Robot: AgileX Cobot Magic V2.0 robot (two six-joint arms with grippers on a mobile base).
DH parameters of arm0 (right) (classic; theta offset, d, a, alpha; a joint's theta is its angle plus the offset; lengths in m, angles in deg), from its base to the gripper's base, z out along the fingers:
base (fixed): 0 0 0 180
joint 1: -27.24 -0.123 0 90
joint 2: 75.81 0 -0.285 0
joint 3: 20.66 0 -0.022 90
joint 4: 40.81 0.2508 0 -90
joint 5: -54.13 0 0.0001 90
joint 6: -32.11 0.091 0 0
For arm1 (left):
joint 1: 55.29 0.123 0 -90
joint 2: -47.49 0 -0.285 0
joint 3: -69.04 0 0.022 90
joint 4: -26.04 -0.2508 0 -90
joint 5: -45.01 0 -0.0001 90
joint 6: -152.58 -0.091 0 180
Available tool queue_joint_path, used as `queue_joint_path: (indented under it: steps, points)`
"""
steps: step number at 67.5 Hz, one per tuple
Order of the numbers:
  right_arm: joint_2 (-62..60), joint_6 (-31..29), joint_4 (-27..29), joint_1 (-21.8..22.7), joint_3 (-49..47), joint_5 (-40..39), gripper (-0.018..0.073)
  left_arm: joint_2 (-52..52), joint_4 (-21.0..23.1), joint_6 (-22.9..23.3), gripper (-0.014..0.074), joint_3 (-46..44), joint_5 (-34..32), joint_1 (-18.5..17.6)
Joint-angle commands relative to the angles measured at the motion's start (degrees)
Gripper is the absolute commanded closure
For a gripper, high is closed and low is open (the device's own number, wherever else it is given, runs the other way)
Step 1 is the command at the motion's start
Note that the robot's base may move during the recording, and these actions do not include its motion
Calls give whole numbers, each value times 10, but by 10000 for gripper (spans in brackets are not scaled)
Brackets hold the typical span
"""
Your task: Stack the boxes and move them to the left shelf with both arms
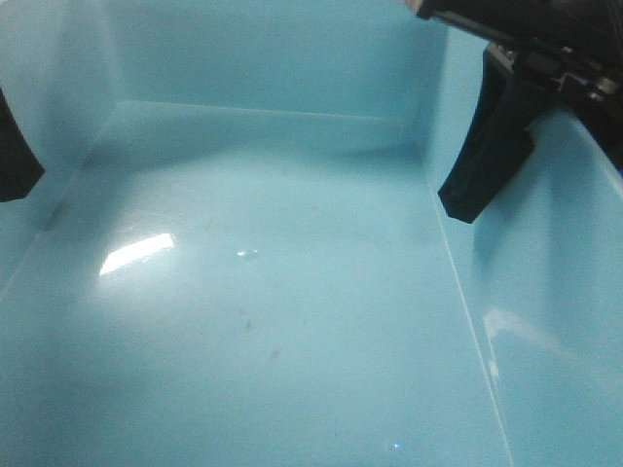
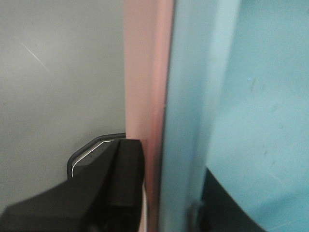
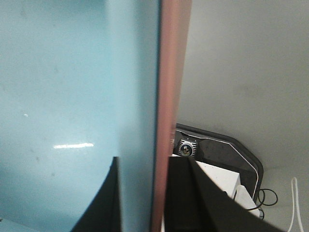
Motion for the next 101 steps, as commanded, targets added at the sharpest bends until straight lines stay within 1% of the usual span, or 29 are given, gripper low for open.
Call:
queue_joint_path:
  steps: [1, 73, 83, 101]
  points:
    - [-20, -9, -82, 12, -9, 8, 499, -21, -43, -5, 599, -17, 16, 10]
    - [-20, -9, -82, 12, -9, 8, 499, -21, -40, -5, 599, -17, 16, 10]
    - [-20, -9, -82, 12, -9, 8, 499, -21, -29, -5, 599, -17, 16, 10]
    - [-20, -9, -82, 12, -9, 7, 499, -21, -29, -5, 599, -17, 16, 10]
